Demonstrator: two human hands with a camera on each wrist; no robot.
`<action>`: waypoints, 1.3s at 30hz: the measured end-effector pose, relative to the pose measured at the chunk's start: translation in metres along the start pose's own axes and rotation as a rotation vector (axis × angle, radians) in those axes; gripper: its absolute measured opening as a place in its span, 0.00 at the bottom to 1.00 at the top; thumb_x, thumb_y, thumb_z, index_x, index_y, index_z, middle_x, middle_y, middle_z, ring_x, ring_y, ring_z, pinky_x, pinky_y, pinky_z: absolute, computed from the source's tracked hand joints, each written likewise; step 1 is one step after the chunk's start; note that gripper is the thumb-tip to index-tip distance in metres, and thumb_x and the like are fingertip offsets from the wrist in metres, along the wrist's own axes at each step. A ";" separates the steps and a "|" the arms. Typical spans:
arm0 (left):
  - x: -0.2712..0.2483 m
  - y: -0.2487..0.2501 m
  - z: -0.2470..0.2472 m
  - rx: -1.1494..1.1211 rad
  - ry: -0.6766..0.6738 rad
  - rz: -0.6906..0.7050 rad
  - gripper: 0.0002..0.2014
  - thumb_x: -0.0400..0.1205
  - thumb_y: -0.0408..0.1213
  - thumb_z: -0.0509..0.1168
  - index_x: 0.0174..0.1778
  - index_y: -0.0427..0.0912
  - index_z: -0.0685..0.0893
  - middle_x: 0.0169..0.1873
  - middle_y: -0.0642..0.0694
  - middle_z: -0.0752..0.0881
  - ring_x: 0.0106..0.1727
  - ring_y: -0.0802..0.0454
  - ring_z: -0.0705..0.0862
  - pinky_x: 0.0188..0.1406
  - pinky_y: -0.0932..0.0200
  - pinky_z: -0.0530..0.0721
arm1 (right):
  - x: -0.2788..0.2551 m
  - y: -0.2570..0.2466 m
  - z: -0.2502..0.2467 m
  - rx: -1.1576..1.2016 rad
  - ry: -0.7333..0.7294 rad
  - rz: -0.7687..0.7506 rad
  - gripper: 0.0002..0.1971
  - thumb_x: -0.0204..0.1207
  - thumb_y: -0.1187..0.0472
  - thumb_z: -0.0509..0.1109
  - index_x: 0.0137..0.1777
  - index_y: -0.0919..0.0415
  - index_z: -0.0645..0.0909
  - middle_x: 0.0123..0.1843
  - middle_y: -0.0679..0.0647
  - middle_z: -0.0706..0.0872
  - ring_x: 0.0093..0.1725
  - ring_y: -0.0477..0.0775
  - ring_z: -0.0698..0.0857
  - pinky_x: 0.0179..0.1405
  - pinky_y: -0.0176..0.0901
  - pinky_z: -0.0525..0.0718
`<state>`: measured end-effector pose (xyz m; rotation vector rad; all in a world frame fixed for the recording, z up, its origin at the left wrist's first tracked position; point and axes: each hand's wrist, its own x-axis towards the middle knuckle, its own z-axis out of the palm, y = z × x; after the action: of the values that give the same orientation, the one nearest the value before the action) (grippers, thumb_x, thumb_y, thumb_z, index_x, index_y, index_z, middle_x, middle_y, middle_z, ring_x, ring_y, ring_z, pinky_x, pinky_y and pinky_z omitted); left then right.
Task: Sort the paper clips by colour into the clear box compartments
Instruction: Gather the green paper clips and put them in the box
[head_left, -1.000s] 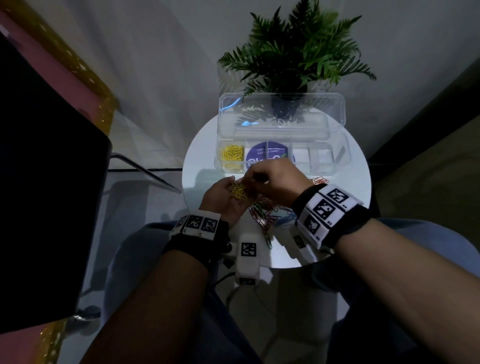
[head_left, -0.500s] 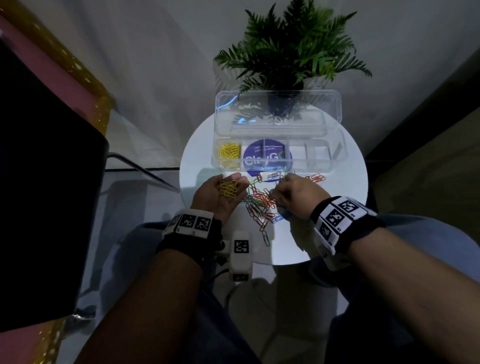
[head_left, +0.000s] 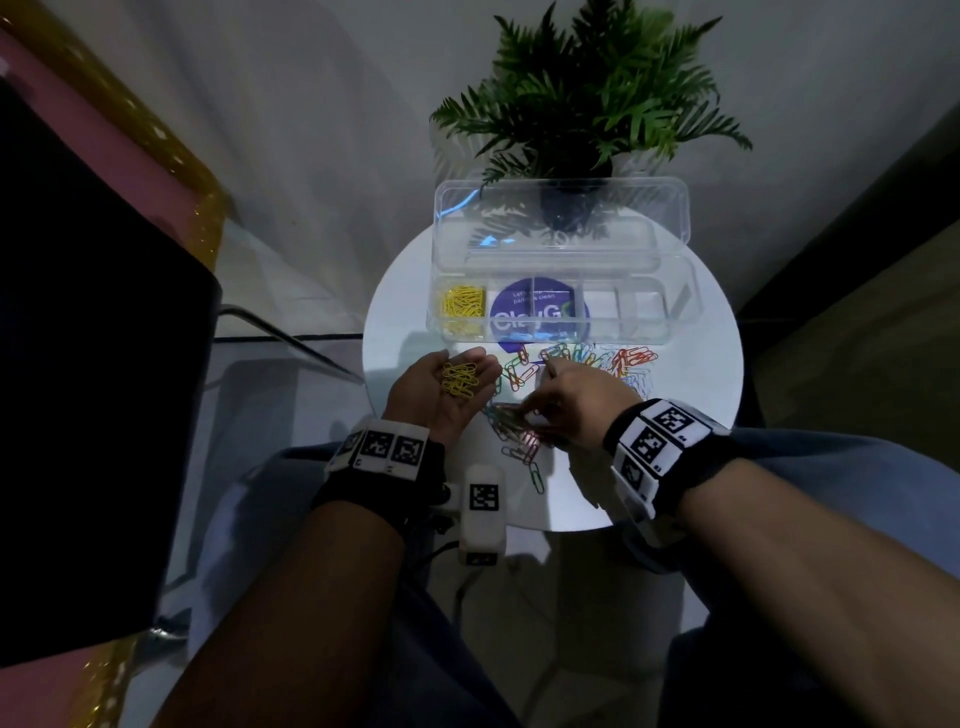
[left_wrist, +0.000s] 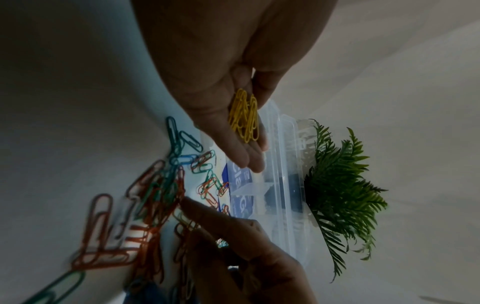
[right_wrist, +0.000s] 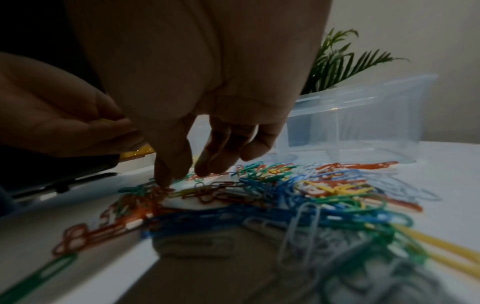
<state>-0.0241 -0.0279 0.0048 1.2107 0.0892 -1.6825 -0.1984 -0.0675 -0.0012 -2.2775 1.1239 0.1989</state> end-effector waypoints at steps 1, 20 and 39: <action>0.000 0.001 0.000 0.002 -0.005 -0.004 0.21 0.87 0.41 0.46 0.43 0.35 0.82 0.30 0.41 0.90 0.31 0.52 0.90 0.35 0.62 0.87 | -0.001 0.000 0.001 0.042 0.037 -0.008 0.13 0.75 0.57 0.72 0.59 0.48 0.85 0.57 0.56 0.78 0.56 0.57 0.80 0.53 0.42 0.78; 0.002 0.000 0.000 0.034 0.011 -0.002 0.21 0.87 0.40 0.46 0.44 0.34 0.82 0.31 0.42 0.90 0.32 0.52 0.90 0.48 0.59 0.83 | 0.016 0.003 0.010 -0.007 0.102 0.139 0.12 0.78 0.56 0.65 0.56 0.62 0.82 0.59 0.58 0.77 0.57 0.61 0.81 0.54 0.47 0.78; 0.005 -0.010 0.023 0.042 -0.018 -0.054 0.22 0.88 0.41 0.46 0.45 0.33 0.82 0.29 0.40 0.90 0.27 0.51 0.89 0.29 0.62 0.87 | -0.034 0.062 -0.020 0.145 0.170 0.348 0.09 0.72 0.69 0.66 0.40 0.57 0.87 0.38 0.50 0.84 0.48 0.57 0.84 0.44 0.35 0.74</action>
<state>-0.0468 -0.0388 0.0079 1.2343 0.0761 -1.7496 -0.2698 -0.0854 0.0008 -1.9887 1.5688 0.0558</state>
